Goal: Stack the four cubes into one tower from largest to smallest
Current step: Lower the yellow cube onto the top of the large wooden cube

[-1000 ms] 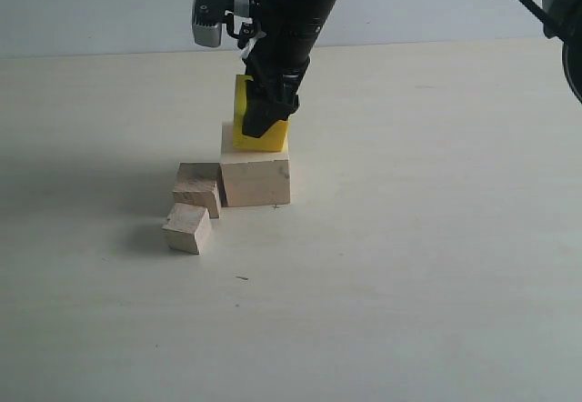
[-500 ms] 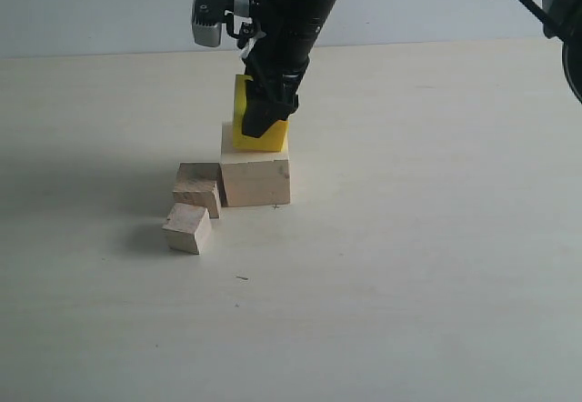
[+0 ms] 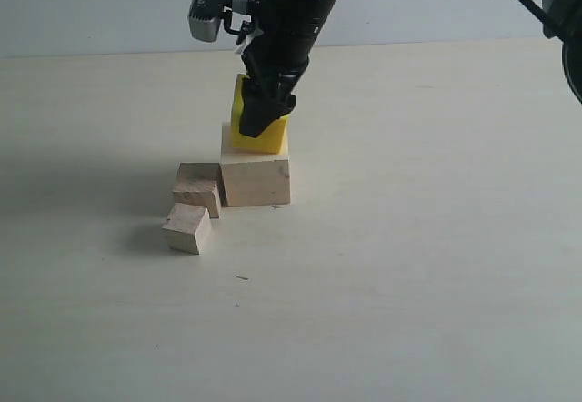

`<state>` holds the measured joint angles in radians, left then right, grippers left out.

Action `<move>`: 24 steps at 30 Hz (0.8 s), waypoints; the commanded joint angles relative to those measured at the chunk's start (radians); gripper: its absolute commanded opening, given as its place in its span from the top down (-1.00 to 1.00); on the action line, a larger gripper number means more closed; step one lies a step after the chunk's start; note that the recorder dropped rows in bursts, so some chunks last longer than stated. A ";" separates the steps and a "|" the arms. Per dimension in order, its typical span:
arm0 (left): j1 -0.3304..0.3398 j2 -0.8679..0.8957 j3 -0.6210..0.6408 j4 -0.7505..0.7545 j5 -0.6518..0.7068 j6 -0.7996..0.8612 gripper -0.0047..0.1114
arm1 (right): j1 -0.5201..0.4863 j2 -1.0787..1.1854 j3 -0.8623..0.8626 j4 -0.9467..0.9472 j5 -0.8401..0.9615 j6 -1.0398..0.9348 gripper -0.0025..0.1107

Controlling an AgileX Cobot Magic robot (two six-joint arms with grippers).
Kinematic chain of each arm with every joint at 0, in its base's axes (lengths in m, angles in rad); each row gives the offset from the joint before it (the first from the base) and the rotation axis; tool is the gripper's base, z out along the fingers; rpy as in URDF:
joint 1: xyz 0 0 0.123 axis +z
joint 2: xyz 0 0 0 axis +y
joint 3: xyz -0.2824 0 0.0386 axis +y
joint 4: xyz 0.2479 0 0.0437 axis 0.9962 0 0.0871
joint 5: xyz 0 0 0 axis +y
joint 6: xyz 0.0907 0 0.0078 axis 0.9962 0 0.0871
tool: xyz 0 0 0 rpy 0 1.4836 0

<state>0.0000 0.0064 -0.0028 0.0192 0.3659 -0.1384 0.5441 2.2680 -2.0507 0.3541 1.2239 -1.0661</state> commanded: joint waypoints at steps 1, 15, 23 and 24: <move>0.000 -0.006 0.003 0.004 -0.007 0.004 0.92 | -0.004 -0.002 -0.011 0.044 -0.003 -0.011 0.94; 0.000 -0.006 0.003 0.004 -0.007 0.004 0.92 | -0.004 0.000 -0.011 0.020 -0.003 -0.104 0.94; 0.000 -0.006 0.003 0.004 -0.007 0.004 0.92 | -0.004 0.000 -0.011 0.012 -0.003 -0.104 0.93; 0.000 -0.006 0.003 0.004 -0.007 0.004 0.92 | -0.004 0.000 -0.011 0.012 -0.003 -0.104 0.90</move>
<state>0.0000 0.0064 -0.0028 0.0192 0.3659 -0.1384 0.5441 2.2701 -2.0507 0.3637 1.2239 -1.1618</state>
